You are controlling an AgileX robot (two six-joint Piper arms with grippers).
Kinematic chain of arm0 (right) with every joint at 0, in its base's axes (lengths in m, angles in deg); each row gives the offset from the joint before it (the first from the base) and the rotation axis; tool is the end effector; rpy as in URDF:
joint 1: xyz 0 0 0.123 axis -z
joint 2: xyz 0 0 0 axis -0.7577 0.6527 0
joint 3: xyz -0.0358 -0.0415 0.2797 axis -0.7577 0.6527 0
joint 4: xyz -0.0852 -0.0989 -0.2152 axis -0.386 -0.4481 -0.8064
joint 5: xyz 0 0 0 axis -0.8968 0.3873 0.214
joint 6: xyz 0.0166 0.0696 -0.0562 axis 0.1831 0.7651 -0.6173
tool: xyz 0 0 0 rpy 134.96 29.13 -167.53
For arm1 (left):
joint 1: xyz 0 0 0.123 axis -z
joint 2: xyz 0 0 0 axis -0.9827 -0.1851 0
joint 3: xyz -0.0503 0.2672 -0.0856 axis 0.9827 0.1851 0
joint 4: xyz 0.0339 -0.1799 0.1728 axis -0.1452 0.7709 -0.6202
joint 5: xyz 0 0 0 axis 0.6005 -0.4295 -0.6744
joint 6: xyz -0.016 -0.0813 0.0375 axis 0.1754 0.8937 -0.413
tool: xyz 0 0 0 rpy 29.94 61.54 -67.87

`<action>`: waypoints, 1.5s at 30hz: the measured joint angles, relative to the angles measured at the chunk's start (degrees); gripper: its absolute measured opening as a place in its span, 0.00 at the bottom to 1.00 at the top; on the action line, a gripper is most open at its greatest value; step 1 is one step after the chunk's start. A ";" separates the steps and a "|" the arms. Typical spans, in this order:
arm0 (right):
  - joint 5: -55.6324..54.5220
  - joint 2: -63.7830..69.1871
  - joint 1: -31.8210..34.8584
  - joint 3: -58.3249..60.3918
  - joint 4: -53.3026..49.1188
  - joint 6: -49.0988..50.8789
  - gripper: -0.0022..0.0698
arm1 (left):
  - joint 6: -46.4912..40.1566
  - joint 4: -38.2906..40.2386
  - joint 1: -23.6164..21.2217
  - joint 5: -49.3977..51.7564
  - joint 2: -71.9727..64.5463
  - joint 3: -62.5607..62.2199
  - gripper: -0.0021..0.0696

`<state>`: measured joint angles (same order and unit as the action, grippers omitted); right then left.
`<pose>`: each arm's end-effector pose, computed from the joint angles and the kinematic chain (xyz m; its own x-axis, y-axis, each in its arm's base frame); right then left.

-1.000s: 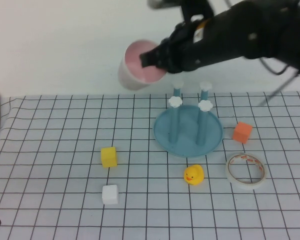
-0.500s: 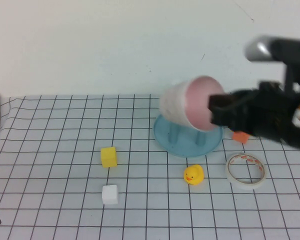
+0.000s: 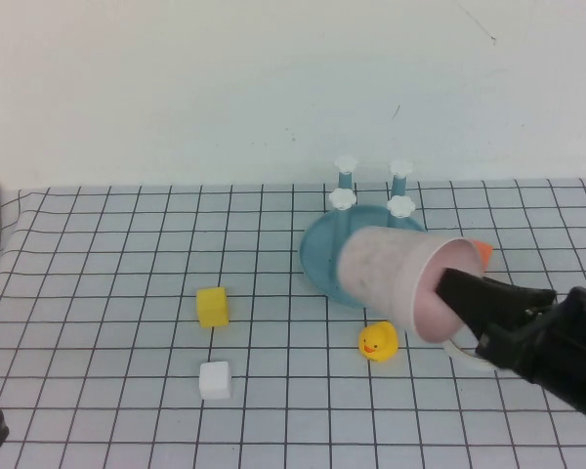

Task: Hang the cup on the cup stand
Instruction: Adjust the cup with two arms

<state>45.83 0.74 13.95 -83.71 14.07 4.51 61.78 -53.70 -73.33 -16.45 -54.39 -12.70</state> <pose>0.1891 0.1428 0.2408 -0.4155 0.4057 -0.8141 -0.4909 0.6535 0.5762 0.1126 -0.0128 0.2856 -0.1813 -0.0584 -0.9817 0.1020 0.9917 -0.0778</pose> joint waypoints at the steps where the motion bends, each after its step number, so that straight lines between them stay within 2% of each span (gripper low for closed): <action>1: -3.46 0.40 0.00 0.23 -2.81 0.40 0.05 | 0.27 0.00 0.00 0.00 -0.35 0.00 0.03; 6: -16.90 3.17 0.00 0.24 -16.63 0.93 0.05 | 3.22 0.24 0.00 0.00 -0.80 0.00 0.03; 9: -21.31 5.76 0.00 0.24 -20.17 0.93 0.05 | 5.34 2.54 0.00 0.00 -0.80 0.00 0.03; 17: -25.36 14.00 0.00 0.24 -20.74 0.93 0.05 | 5.05 12.95 0.00 0.98 -0.80 0.00 0.03; 24: -25.48 17.00 0.00 0.24 -18.50 1.02 0.05 | -6.75 13.64 0.00 -2.91 -0.80 0.00 0.03; 29: -25.57 17.47 0.00 0.08 -14.37 1.02 0.05 | -9.47 13.20 0.80 -6.16 -1.09 0.00 0.03; 31: -25.57 17.57 0.00 -0.30 -13.51 1.02 0.05 | -9.59 11.31 3.20 -7.22 -1.90 0.00 0.03; 35: -25.57 17.57 0.00 -1.29 -13.38 1.02 0.05 | -9.96 6.78 11.07 -9.49 -4.69 0.00 0.03; 41: -25.71 17.57 0.00 -1.68 -11.78 1.02 0.05 | -9.99 4.69 25.78 -16.73 -9.61 0.00 0.03; 45: -25.71 17.57 0.00 -1.68 -10.04 1.02 0.05 | -2.56 4.69 33.81 -24.19 -13.20 0.00 0.03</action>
<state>20.13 18.32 13.95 -85.39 4.03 5.53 59.22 -49.01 -39.53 -40.65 -67.59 -12.70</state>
